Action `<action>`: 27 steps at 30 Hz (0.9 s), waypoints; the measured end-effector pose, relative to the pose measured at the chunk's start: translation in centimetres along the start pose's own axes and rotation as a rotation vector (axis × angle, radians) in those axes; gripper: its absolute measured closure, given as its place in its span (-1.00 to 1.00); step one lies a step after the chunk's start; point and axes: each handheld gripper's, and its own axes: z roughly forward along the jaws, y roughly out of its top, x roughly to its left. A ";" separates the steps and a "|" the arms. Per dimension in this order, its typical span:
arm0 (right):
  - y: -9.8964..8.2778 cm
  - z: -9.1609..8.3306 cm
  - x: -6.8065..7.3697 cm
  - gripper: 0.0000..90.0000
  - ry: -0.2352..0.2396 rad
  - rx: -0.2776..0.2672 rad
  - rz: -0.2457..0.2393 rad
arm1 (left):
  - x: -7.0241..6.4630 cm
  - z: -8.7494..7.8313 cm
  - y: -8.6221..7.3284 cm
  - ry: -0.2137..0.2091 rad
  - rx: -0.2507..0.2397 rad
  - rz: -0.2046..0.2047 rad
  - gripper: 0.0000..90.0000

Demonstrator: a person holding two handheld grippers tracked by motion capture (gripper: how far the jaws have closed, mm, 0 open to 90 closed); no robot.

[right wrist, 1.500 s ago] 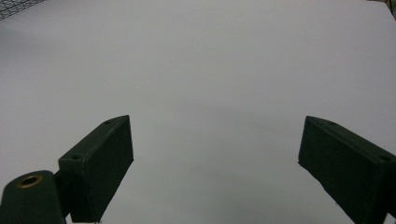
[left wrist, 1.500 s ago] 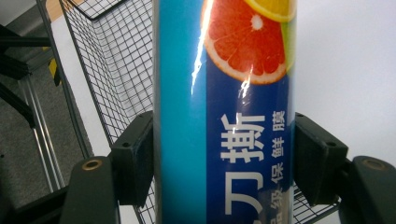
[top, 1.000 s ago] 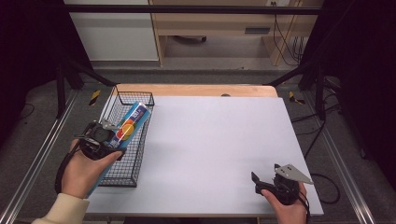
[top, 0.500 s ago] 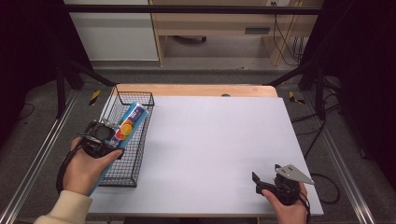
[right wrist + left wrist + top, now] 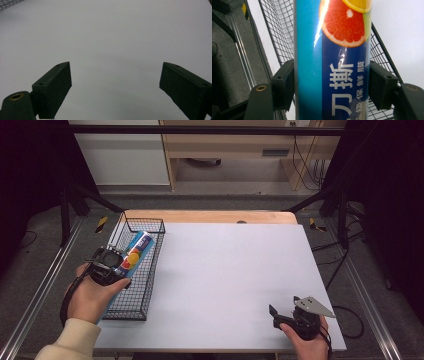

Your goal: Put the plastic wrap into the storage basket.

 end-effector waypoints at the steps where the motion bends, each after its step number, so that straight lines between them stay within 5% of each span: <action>1: 0.0 0.0 0.0 -0.76 -0.003 -0.001 -0.001 | 0.0 0.1 0.1 -0.002 0.006 0.001 -0.29; 8: 0.0 0.1 -0.1 -0.76 -0.003 0.000 -0.003 | -0.1 0.6 0.3 -0.002 0.023 -0.001 -0.29; 9: 0.0 0.0 0.0 -0.76 -0.001 0.001 0.000 | -0.4 0.7 0.2 -0.005 0.024 -0.041 -0.29; 11: 0.0 0.0 0.0 -0.76 0.001 0.001 0.001 | -0.4 0.8 0.3 -0.008 0.033 -0.047 -0.29; 17: 0.0 0.0 -0.1 -0.76 -0.001 -0.001 0.001 | -0.3 1.2 0.5 -0.002 0.054 -0.045 -0.29; 18: 0.0 0.0 -0.1 -0.76 -0.001 0.000 0.000 | 0.0 1.3 0.6 0.001 0.061 -0.010 -0.29; 27: 0.0 0.1 0.0 -0.76 0.004 0.001 0.001 | 0.4 1.8 0.8 0.012 0.096 -0.022 -0.29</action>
